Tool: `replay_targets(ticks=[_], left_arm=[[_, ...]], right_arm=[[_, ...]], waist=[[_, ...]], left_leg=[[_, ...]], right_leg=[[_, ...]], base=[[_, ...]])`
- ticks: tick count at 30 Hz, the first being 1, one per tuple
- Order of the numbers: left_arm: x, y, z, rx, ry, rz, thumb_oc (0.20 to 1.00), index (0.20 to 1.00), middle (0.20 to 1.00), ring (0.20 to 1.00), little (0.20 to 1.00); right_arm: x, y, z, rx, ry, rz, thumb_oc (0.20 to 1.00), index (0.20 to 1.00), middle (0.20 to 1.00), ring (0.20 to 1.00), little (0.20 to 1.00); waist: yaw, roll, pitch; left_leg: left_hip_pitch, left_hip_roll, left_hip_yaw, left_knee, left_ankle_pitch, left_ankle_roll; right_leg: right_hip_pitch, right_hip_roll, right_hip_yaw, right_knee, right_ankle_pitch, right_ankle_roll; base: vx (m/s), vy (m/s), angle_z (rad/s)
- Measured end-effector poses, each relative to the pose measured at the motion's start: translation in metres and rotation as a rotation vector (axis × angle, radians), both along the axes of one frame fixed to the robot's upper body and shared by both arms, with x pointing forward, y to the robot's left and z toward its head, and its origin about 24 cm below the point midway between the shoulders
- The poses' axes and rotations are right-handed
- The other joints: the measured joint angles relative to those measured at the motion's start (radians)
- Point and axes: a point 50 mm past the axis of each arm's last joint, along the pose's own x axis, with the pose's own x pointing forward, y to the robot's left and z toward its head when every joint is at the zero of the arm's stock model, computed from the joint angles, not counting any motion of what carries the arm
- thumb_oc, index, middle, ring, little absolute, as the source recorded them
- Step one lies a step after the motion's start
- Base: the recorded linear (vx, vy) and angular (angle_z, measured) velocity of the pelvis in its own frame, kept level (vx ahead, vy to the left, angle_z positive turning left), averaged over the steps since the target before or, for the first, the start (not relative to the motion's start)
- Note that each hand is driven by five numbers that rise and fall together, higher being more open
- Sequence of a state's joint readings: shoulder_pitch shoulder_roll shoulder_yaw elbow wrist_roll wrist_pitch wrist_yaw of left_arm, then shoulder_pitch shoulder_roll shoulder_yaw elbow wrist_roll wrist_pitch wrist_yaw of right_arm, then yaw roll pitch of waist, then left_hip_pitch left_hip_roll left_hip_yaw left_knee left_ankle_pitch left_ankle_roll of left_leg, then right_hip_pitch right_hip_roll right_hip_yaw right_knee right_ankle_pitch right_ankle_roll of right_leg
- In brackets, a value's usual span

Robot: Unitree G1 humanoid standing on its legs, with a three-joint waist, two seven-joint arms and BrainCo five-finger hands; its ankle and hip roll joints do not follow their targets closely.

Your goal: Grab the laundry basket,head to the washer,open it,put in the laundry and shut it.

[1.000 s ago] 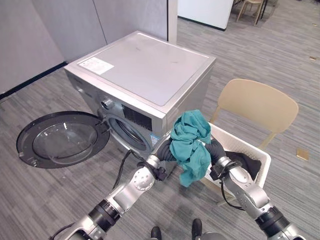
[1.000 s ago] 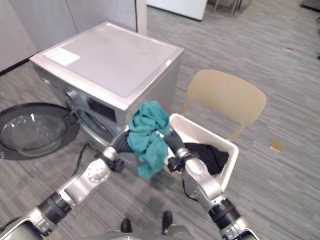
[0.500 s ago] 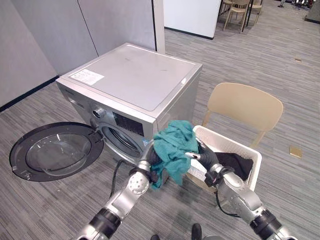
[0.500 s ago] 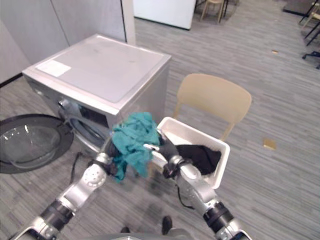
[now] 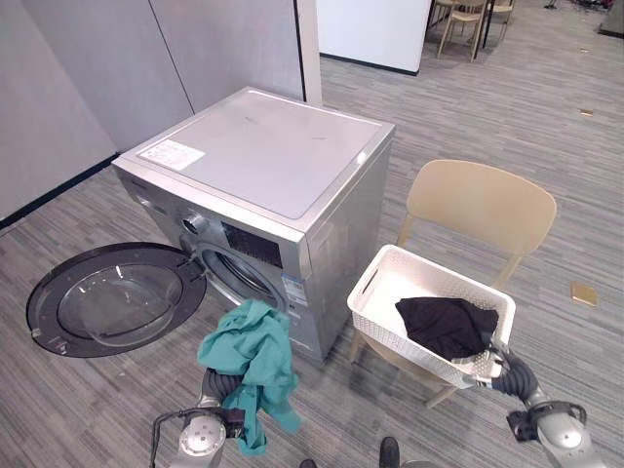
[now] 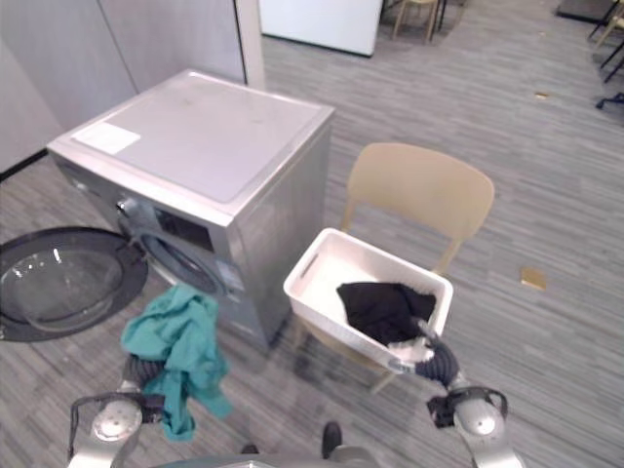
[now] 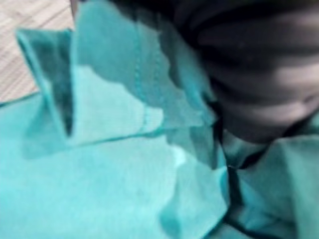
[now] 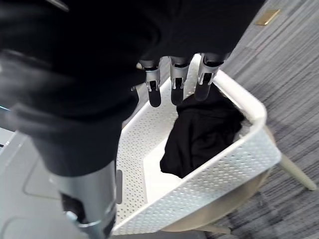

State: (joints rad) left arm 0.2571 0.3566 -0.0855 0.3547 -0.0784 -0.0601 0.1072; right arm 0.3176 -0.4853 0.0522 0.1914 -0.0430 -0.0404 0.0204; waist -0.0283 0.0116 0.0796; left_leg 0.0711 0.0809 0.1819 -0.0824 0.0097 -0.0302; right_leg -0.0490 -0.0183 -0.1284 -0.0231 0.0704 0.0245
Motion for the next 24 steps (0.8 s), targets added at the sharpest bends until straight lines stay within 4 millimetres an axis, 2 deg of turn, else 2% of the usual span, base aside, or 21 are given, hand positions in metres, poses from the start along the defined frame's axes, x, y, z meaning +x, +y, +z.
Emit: replay_targets(ticks=[1, 4, 5, 6, 7, 9, 10, 11, 12, 13, 14, 15, 16, 17, 18, 20, 21, 22, 23, 24], left_arm=[[-0.012, 0.007, -0.014, -0.018, 0.071, 0.058, 0.200, 0.200, 0.200, 0.200, 0.200], [-0.031, 0.014, -0.030, -0.017, 0.181, 0.098, 0.200, 0.200, 0.200, 0.200, 0.200], [-0.034, 0.014, -0.031, -0.016, 0.192, 0.102, 0.200, 0.200, 0.200, 0.200, 0.200], [-0.037, 0.015, -0.033, -0.015, 0.202, 0.112, 0.200, 0.200, 0.200, 0.200, 0.200], [-0.030, 0.015, -0.032, -0.014, 0.191, 0.113, 0.200, 0.200, 0.200, 0.200, 0.200], [-0.019, 0.014, -0.028, -0.015, 0.159, 0.108, 0.200, 0.200, 0.200, 0.200, 0.200], [-0.007, 0.012, -0.024, -0.017, 0.127, 0.104, 0.200, 0.200, 0.200, 0.200, 0.200], [0.023, 0.002, -0.013, -0.030, 0.046, 0.077, 0.200, 0.200, 0.200, 0.200, 0.200], [0.030, -0.001, -0.010, -0.036, 0.022, 0.075, 0.200, 0.200, 0.200, 0.200, 0.200], [0.031, 0.000, -0.010, -0.036, 0.021, 0.077, 0.200, 0.200, 0.200, 0.200, 0.200], [0.028, 0.001, -0.010, -0.032, 0.025, 0.084, 0.200, 0.200, 0.200, 0.200, 0.200], [0.018, 0.004, -0.017, -0.024, 0.062, 0.107, 0.200, 0.200, 0.200, 0.200, 0.200], [0.017, 0.004, -0.019, -0.020, 0.072, 0.112, 0.200, 0.200, 0.200, 0.200, 0.200], [0.023, 0.003, -0.018, -0.020, 0.065, 0.116, 0.200, 0.200, 0.200, 0.200, 0.200], [0.028, 0.002, -0.016, -0.019, 0.051, 0.113, 0.200, 0.200, 0.200, 0.200, 0.200], [0.032, 0.001, -0.012, -0.018, 0.027, 0.112, 0.200, 0.200, 0.200, 0.200, 0.200], [0.029, 0.001, -0.013, -0.018, 0.036, 0.109, 0.200, 0.200, 0.200, 0.200, 0.200], [0.024, -0.001, -0.017, -0.022, 0.058, 0.103, 0.200, 0.200, 0.200, 0.200, 0.200], [0.021, -0.002, -0.018, -0.020, 0.067, 0.098, 0.200, 0.200, 0.200, 0.200, 0.200], [0.015, 0.006, -0.018, 0.004, 0.077, 0.099, 0.200, 0.200, 0.200, 0.200, 0.200]], right_arm=[[-0.010, -0.006, -0.025, -0.012, 0.109, -0.054, 1.000, 1.000, 1.000, 1.000, 1.000], [-0.025, -0.009, -0.043, -0.042, 0.219, -0.070, 1.000, 1.000, 1.000, 1.000, 1.000], [-0.025, -0.007, -0.045, -0.050, 0.225, -0.061, 1.000, 1.000, 1.000, 1.000, 1.000], [-0.018, -0.002, -0.044, -0.051, 0.213, -0.037, 1.000, 1.000, 1.000, 1.000, 1.000], [-0.001, 0.008, -0.040, -0.046, 0.175, 0.012, 1.000, 1.000, 1.000, 1.000, 1.000], [0.016, 0.016, -0.033, -0.040, 0.126, 0.045, 1.000, 1.000, 1.000, 1.000, 1.000], [0.021, 0.018, -0.031, -0.041, 0.106, 0.043, 1.000, 1.000, 1.000, 1.000, 1.000], [0.024, 0.020, -0.030, -0.046, 0.097, 0.045, 1.000, 1.000, 1.000, 1.000, 1.000], [0.028, 0.023, -0.029, -0.048, 0.092, 0.057, 1.000, 1.000, 1.000, 1.000, 1.000], [0.032, 0.029, -0.028, -0.041, 0.082, 0.067, 1.000, 1.000, 1.000, 1.000, 1.000], [0.040, 0.033, -0.023, -0.032, 0.046, 0.070, 1.000, 1.000, 1.000, 1.000, 1.000], [0.054, 0.038, -0.011, -0.032, -0.021, 0.087, 1.000, 1.000, 1.000, 1.000, 1.000], [0.059, 0.040, -0.007, -0.032, -0.043, 0.090, 1.000, 1.000, 1.000, 1.000, 1.000], [0.056, 0.040, -0.010, -0.035, -0.032, 0.091, 1.000, 1.000, 1.000, 1.000, 1.000], [0.055, 0.041, -0.010, -0.041, -0.030, 0.095, 1.000, 1.000, 1.000, 1.000, 1.000], [0.051, 0.043, -0.014, -0.030, -0.012, 0.090, 1.000, 1.000, 1.000, 1.000, 1.000], [0.048, 0.045, -0.018, -0.025, 0.003, 0.089, 1.000, 1.000, 1.000, 1.000, 1.000], [0.045, 0.045, -0.021, -0.030, 0.020, 0.093, 1.000, 1.000, 1.000, 1.000, 1.000], [0.042, 0.045, -0.023, -0.030, 0.028, 0.092, 1.000, 1.000, 1.000, 1.000, 1.000], [0.036, 0.053, -0.027, 0.000, 0.038, 0.091, 1.000, 1.000, 1.000, 1.000, 1.000]], waist=[[-0.001, -0.001, 0.000], [0.000, 0.008, 0.007], [0.001, 0.010, 0.011], [0.008, 0.012, 0.028], [0.010, 0.010, 0.058], [0.025, 0.009, 0.102], [0.027, 0.006, 0.121], [0.032, -0.004, 0.156], [0.035, -0.012, 0.174], [0.036, -0.028, 0.187], [0.050, -0.043, 0.190], [0.064, -0.071, 0.201], [0.058, -0.071, 0.200], [0.048, -0.086, 0.206], [0.037, -0.080, 0.203], [0.058, -0.084, 0.199], [0.056, -0.082, 0.198], [0.055, -0.070, 0.180], [0.056, -0.068, 0.168], [0.057, -0.110, 0.139]], left_leg=[[0.002, 0.001, 0.003, 0.000, 0.000, 0.000], [0.000, 0.001, 0.004, 0.000, -0.001, 0.001], [0.000, 0.001, 0.004, 0.000, -0.001, 0.002], [-0.004, 0.002, 0.003, 0.000, 0.001, 0.006], [-0.030, 0.002, -0.003, 0.019, 0.003, 0.008], [-0.077, 0.004, -0.011, 0.071, 0.001, 0.010], [-0.144, 0.001, -0.047, 0.131, 0.000, 0.006], [-0.234, -0.018, -0.105, 0.218, 0.028, -0.026], [-0.247, -0.016, -0.079, 0.209, 0.036, -0.038], [-0.238, 0.005, 0.030, 0.206, 0.025, -0.026], [-0.216, 0.015, 0.061, 0.200, 0.024, -0.026], [-0.210, 0.037, 0.088, 0.204, 0.002, -0.029], [-0.216, 0.049, 0.094, 0.195, 0.002, -0.031], [-0.238, 0.075, 0.133, 0.188, -0.003, -0.046], [-0.259, 0.089, 0.161, 0.174, -0.001, -0.051], [-0.258, 0.127, 0.215, 0.126, 0.016, -0.048], [-0.253, 0.139, 0.221, 0.148, 0.015, -0.048], [-0.234, 0.142, 0.213, 0.157, 0.003, -0.039], [-0.223, 0.134, 0.215, 0.138, 0.056, -0.037], [-0.218, 0.074, 0.228, 0.154, 0.032, -0.001]], right_leg=[[0.001, 0.001, 0.002, -0.001, 0.000, 0.000], [-0.001, 0.002, 0.002, -0.002, 0.000, -0.001], [0.000, 0.002, 0.002, -0.004, 0.000, -0.001], [-0.004, 0.003, 0.002, 0.002, -0.001, -0.001], [-0.021, 0.001, 0.002, 0.014, -0.003, -0.004], [-0.042, 0.002, -0.003, 0.033, -0.003, -0.004], [-0.057, -0.002, -0.023, 0.043, -0.007, -0.010], [-0.066, -0.026, -0.070, 0.035, -0.020, -0.029], [-0.052, -0.037, -0.093, 0.021, -0.020, -0.040], [-0.018, -0.041, -0.120, -0.016, -0.016, -0.058], [-0.016, -0.050, -0.119, -0.015, -0.019, -0.061], [0.000, -0.071, -0.142, -0.031, -0.020, -0.061], [0.015, -0.080, -0.162, -0.054, -0.020, -0.061], [0.025, -0.096, -0.211, -0.058, -0.026, -0.053], [0.032, -0.105, -0.250, -0.060, -0.028, -0.049], [0.051, -0.109, -0.272, -0.059, -0.043, -0.025], [0.074, -0.113, -0.289, -0.056, -0.056, -0.006], [0.077, -0.121, -0.302, -0.033, -0.065, 0.015], [0.073, -0.133, -0.297, -0.011, -0.069, 0.022], [0.064, -0.204, -0.274, 0.051, -0.098, 0.035]], base=[[0.01, -0.032, -0.04], [-0.02, -0.009, 0.00], [-0.09, -0.033, -0.02], [-0.15, -0.040, 0.06], [-0.23, -0.068, 0.09], [-0.21, -0.075, 0.27], [-0.02, -0.017, 1.31], [0.02, -0.004, 1.57], [0.09, 0.040, 1.73], [0.09, 0.044, 0.88], [0.30, 0.158, 0.67], [0.25, 0.134, 0.60], [0.28, 0.173, 0.91], [0.16, 0.134, 1.22], [0.41, 0.308, 1.21], [0.41, 0.300, 0.72], [0.36, 0.297, 0.37], [0.25, 0.220, 0.29], [0.45, 0.407, 0.33], [0.39, 0.411, 0.20]])
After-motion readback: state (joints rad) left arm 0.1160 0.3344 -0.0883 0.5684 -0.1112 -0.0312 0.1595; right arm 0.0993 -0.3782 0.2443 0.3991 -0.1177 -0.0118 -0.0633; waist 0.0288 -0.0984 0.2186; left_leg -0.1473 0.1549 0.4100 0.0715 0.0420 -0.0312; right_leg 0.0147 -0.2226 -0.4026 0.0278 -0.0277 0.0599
